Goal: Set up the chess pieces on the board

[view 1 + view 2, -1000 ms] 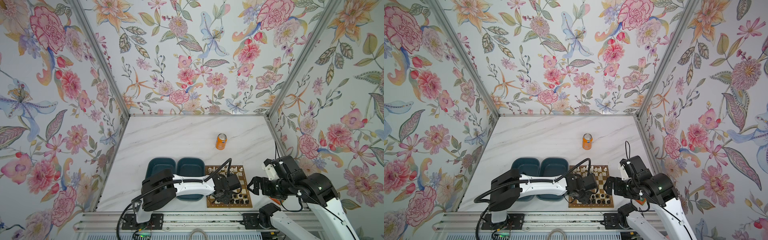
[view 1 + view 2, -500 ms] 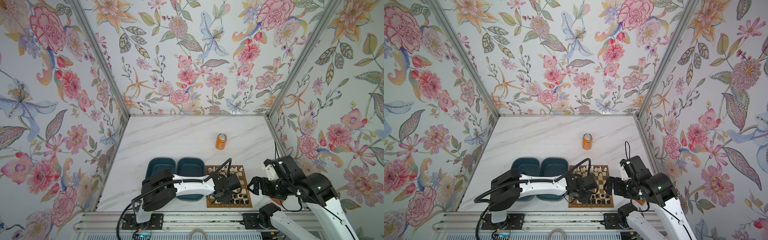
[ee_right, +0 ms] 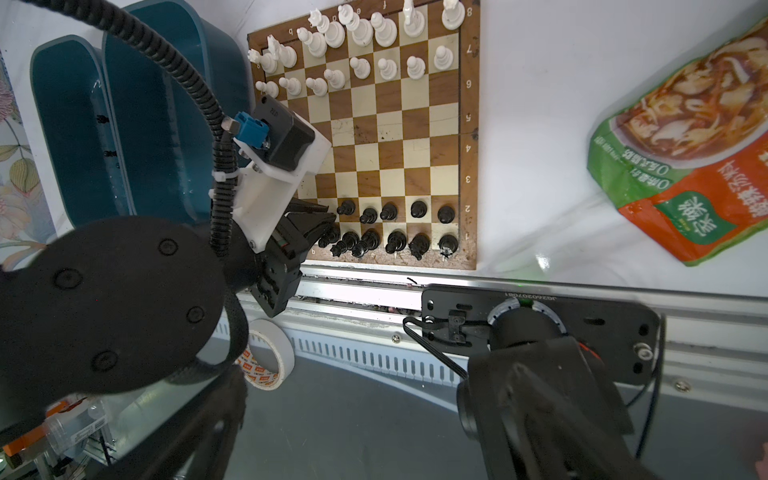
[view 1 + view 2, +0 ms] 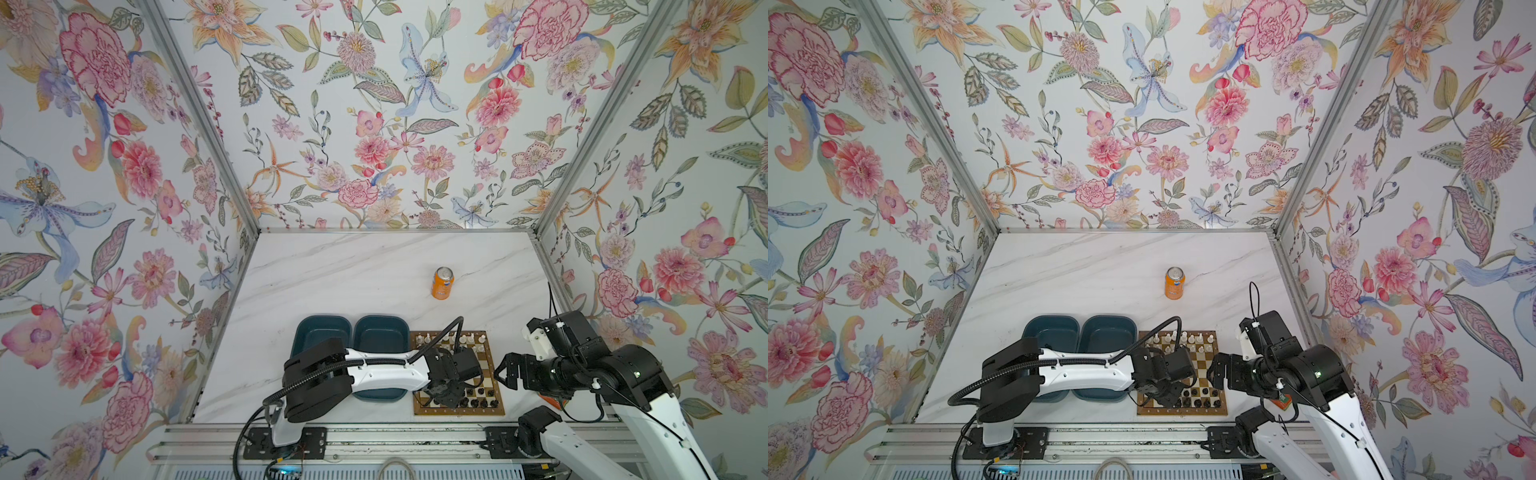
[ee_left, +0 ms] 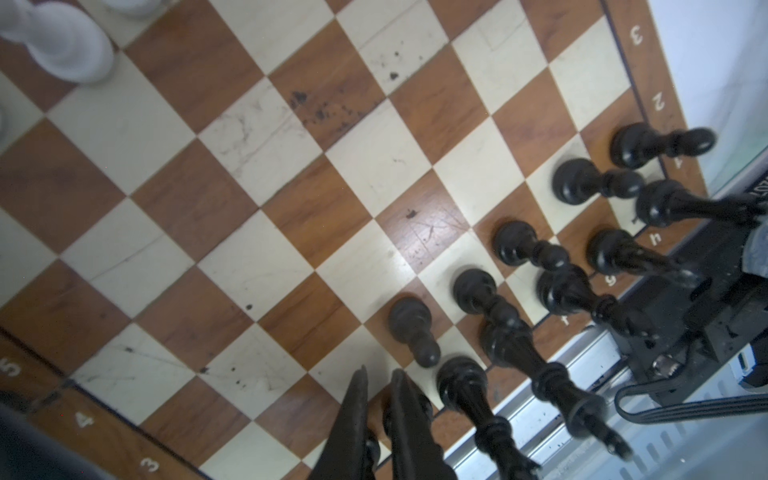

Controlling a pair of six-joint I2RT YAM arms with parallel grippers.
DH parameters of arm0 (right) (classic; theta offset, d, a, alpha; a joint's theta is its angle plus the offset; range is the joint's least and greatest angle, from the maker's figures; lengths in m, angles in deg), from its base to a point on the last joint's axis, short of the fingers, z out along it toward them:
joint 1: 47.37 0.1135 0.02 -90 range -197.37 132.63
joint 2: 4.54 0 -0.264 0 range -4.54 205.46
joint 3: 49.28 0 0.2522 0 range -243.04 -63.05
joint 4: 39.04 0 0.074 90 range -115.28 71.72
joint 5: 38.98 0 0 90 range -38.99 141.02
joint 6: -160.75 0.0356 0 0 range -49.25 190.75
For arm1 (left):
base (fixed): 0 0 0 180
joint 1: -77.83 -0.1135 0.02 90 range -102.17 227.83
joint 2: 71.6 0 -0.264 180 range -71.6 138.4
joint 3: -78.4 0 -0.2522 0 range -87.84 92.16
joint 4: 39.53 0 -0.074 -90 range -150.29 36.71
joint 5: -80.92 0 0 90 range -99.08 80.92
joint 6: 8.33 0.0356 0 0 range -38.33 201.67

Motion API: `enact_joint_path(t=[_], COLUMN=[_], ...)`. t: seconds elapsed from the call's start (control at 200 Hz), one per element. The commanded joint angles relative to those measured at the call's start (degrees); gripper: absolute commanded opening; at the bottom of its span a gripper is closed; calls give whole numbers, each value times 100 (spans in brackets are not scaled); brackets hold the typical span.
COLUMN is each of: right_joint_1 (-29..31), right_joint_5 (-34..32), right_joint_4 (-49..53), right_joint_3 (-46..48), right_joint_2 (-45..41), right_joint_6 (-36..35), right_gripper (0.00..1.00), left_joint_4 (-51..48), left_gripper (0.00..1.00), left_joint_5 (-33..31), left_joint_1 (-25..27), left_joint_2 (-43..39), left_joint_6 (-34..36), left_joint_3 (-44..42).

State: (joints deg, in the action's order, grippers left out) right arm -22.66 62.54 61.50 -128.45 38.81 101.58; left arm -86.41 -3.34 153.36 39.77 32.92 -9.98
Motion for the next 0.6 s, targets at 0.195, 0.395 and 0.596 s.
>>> enact_joint_path(t=[0.195, 0.395, 0.596], right_joint_1=[-47, -58, -78], right_joint_5=[-14, -22, -40], right_joint_4=[9, 4, -3], right_joint_3=[-166, -239, -317], right_joint_2=[181, 226, 305], right_joint_6=[-135, -158, -200], right_gripper=[99, 99, 99], left_joint_4=[-45, -38, -133], left_gripper=[16, 16, 16], left_joint_5=[-209, -261, -370], left_joint_1=[-145, -208, -299], left_joint_2=[-1, -12, -36], left_joint_6=[110, 155, 241], left_joint_3=[-34, 7, 122])
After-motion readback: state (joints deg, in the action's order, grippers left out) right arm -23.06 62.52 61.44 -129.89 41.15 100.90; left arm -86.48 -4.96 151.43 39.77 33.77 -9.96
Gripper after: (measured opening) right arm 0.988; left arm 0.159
